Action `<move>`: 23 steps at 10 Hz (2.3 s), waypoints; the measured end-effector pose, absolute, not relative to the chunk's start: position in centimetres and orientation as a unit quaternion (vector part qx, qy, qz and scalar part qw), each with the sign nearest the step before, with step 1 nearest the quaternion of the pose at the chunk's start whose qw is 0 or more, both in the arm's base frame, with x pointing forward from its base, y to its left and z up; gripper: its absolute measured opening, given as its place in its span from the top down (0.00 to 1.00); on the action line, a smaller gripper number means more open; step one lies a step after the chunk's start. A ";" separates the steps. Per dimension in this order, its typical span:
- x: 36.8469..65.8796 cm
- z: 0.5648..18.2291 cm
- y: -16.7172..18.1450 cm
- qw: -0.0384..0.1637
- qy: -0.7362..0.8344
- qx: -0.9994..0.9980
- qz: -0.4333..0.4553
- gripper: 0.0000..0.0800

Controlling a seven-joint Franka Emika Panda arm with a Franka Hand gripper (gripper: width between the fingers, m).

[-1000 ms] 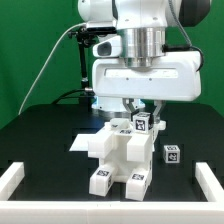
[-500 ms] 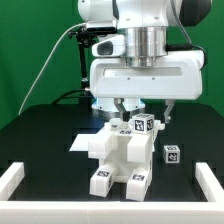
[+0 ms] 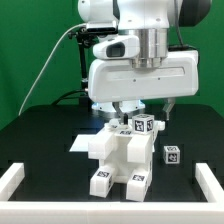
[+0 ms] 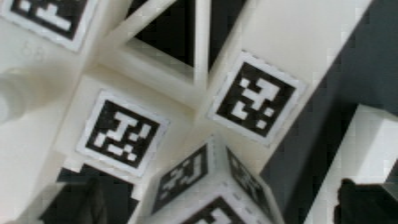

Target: Assemble chair

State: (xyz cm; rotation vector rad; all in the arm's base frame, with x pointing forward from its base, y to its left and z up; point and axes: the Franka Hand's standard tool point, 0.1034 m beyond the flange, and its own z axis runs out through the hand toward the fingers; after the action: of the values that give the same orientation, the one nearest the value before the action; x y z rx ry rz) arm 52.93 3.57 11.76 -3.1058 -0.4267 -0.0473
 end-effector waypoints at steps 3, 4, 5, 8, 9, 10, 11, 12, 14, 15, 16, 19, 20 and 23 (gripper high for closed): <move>53.2 11.8 3.1 0.000 -0.216 -0.976 -0.016 0.19; 53.2 11.8 3.1 0.000 -0.209 -0.978 -0.016 0.22; 53.2 11.8 3.1 0.000 -0.191 -0.981 -0.016 0.22; 53.1 11.8 3.1 0.003 -0.074 -0.997 -0.016 0.65; 53.1 11.8 3.1 0.004 -0.046 -0.999 -0.016 0.64; 53.1 11.7 3.2 0.005 -0.017 -1.000 -0.016 0.64; 53.1 11.7 3.2 0.006 0.025 -1.000 -0.015 0.64; 53.1 11.7 3.2 0.007 0.056 -0.998 -0.015 0.64; 53.4 11.7 3.2 0.009 0.153 -0.988 -0.022 0.64; 53.7 11.7 3.1 0.010 0.230 -0.973 -0.027 0.64; 53.7 11.7 3.1 0.015 0.296 -0.955 -0.025 0.64; 53.7 11.7 3.1 0.015 0.289 -0.957 -0.025 0.50; 53.8 11.8 3.1 0.007 0.226 -0.974 -0.026 0.33; 54.3 12.1 3.2 -0.007 -0.034 -0.999 -0.022 0.20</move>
Offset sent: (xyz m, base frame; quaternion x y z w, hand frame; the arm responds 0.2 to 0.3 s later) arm 0.0000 0.0000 0.0000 0.0000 0.0000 0.0000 1.0000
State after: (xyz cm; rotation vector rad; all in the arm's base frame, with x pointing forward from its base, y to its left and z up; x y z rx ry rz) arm 54.28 3.16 12.12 -3.1522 -0.1088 -0.0688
